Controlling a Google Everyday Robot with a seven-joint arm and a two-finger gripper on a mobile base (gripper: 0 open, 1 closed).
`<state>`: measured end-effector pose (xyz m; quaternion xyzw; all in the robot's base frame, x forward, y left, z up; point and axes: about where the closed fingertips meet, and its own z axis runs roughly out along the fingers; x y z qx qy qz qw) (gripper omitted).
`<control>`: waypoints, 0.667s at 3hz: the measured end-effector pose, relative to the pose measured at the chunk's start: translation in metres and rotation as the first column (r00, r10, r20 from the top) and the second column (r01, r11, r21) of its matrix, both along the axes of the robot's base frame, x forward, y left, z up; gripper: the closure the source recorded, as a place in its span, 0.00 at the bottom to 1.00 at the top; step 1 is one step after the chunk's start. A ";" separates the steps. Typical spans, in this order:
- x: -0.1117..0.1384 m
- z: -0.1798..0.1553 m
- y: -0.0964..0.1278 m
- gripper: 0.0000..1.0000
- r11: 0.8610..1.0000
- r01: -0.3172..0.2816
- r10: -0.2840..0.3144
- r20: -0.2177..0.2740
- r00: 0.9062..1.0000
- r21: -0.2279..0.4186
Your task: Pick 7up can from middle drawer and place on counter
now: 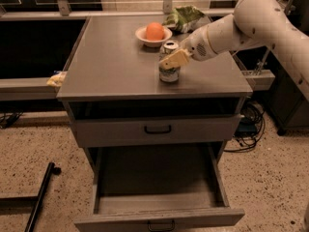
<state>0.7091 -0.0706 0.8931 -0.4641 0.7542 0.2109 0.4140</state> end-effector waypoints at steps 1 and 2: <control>0.000 0.000 0.000 0.00 1.000 0.000 0.000 0.000 1.000 0.000; 0.000 0.000 0.000 0.00 1.000 0.000 0.000 0.000 1.000 0.000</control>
Offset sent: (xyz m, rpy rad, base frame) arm 0.0000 0.0000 0.0000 0.0000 0.0000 0.0000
